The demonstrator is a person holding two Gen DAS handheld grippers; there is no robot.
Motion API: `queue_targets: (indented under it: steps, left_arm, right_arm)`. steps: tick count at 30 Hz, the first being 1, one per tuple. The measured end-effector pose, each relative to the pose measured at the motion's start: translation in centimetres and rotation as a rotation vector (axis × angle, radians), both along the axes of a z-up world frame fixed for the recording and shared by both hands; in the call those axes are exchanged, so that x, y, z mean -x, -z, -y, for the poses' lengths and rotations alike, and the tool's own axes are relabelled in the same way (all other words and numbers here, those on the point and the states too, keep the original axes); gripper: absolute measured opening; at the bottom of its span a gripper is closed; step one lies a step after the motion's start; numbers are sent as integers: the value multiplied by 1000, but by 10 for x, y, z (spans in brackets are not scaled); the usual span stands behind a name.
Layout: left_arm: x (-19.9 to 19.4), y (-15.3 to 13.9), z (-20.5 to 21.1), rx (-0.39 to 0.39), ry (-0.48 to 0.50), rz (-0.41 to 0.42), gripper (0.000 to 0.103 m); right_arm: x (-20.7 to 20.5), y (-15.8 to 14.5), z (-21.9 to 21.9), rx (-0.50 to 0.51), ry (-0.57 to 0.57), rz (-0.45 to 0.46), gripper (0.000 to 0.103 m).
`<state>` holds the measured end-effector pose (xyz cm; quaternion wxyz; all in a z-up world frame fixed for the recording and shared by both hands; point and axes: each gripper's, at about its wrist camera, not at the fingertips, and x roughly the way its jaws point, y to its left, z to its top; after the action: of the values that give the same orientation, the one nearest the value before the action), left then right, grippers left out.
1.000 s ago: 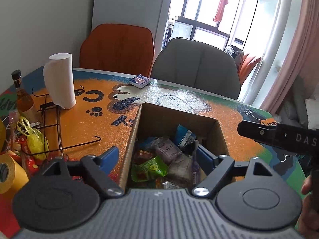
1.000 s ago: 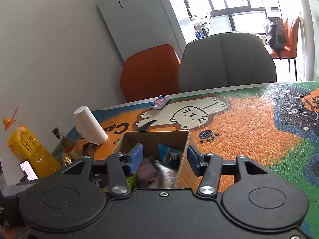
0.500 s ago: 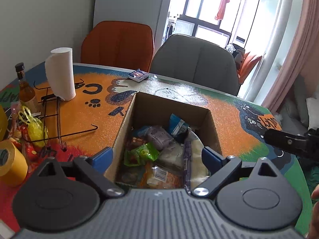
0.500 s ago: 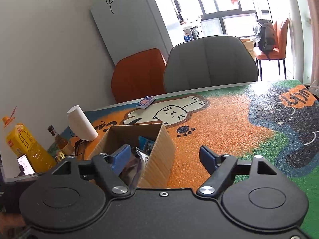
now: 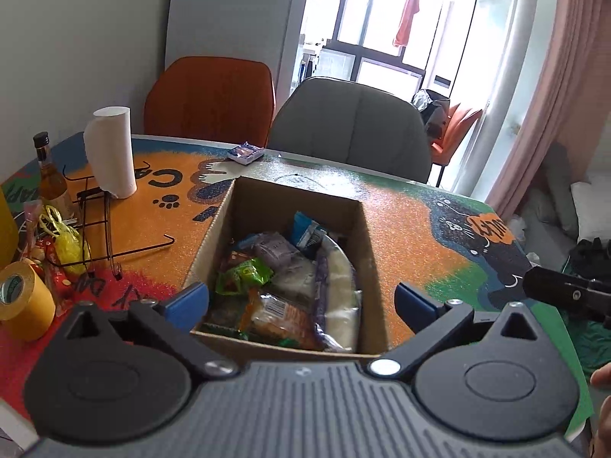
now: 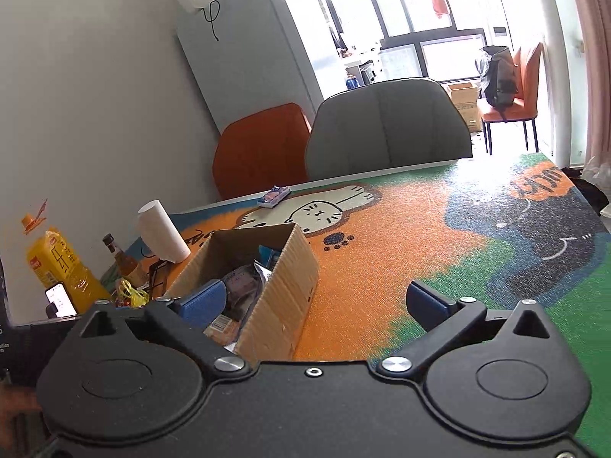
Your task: Organize snacks
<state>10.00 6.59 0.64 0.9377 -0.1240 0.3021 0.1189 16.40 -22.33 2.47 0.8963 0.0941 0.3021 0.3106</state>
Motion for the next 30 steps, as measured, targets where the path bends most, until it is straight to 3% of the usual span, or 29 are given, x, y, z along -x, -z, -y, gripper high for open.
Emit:
queue_targets:
  steps: [15, 30]
  left_arm:
    - [51, -24, 35, -57, 68, 75, 103]
    - [88, -41, 64, -109, 91, 102, 103]
  right_arm:
    - [51, -17, 44, 8, 76, 53, 103]
    - [85, -35, 78, 24, 49, 115, 103]
